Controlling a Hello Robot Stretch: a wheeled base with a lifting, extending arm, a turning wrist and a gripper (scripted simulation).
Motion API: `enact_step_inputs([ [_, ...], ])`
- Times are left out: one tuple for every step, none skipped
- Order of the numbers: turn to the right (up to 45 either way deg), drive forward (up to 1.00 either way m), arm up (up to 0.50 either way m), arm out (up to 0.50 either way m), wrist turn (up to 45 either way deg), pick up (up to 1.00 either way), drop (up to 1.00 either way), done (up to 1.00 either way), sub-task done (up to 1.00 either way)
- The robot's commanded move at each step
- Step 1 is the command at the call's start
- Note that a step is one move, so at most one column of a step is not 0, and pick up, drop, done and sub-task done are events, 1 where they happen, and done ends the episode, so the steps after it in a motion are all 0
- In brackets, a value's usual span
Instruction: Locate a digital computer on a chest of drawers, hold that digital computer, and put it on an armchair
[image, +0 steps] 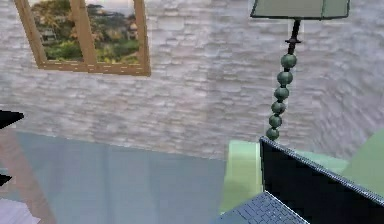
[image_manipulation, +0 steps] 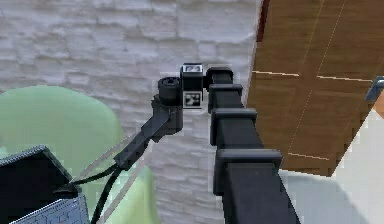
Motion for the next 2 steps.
enact_step_inputs([
  [0.0, 0.0, 0.0, -0.1, 0.0, 0.0, 0.0, 0.0, 0.0],
  [0.0, 0.0, 0.0, 0.0, 0.0, 0.0, 0.0, 1.0, 0.0],
])
